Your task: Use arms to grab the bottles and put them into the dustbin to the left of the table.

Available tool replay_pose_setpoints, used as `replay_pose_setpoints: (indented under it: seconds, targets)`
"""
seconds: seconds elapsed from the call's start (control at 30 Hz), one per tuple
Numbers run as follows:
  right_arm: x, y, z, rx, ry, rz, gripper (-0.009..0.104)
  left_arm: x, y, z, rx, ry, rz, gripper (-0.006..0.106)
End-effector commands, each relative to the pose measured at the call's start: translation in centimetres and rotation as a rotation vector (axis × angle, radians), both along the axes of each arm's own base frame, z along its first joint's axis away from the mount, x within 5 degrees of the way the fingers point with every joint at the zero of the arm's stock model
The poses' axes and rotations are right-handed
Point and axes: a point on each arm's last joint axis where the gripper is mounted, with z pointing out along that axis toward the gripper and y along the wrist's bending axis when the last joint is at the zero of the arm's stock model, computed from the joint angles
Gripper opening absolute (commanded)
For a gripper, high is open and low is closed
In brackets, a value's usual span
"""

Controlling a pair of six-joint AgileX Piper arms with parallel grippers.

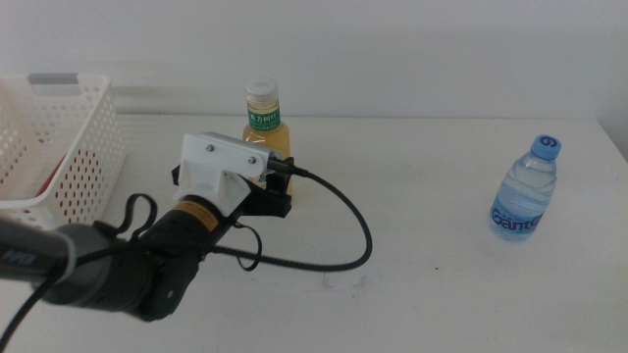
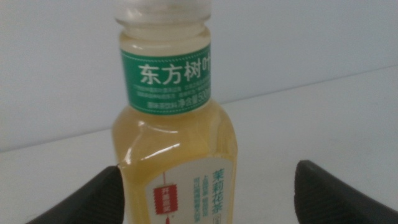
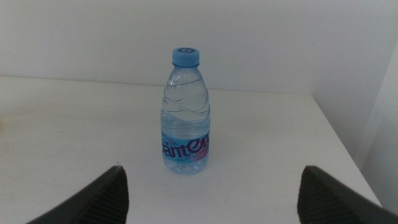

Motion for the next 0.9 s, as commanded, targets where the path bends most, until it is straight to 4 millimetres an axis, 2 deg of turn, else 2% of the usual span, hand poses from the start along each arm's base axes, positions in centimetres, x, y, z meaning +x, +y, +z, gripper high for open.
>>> replay_pose_setpoints:
  seconds: [0.0, 0.17, 0.4, 0.63, 0.87]
  targets:
    - [0.0, -0.1, 0.0, -0.015, -0.008, -0.008, 0.079, 0.8, -0.5, -0.2, -0.014, 0.012, 0.0, 0.094]
    - [0.0, -0.1, 0.0, -0.015, -0.008, -0.008, 0.079, 2.4, -1.2, -0.9, -0.003, 0.077, 0.02, 0.094]
    - [0.0, -0.1, 0.0, -0.015, -0.008, -0.008, 0.079, 3.5, -1.5, -1.5, -0.01, 0.095, 0.04, 0.094]
    - [0.0, -0.1, 0.0, -0.015, -0.008, -0.008, 0.079, 4.8, -2.0, -3.6, -0.008, 0.126, 0.064, 0.094]
    - [0.0, -0.1, 0.0, -0.015, -0.008, -0.008, 0.079, 7.3, -3.0, -5.5, -0.02, 0.102, 0.088, 0.094]
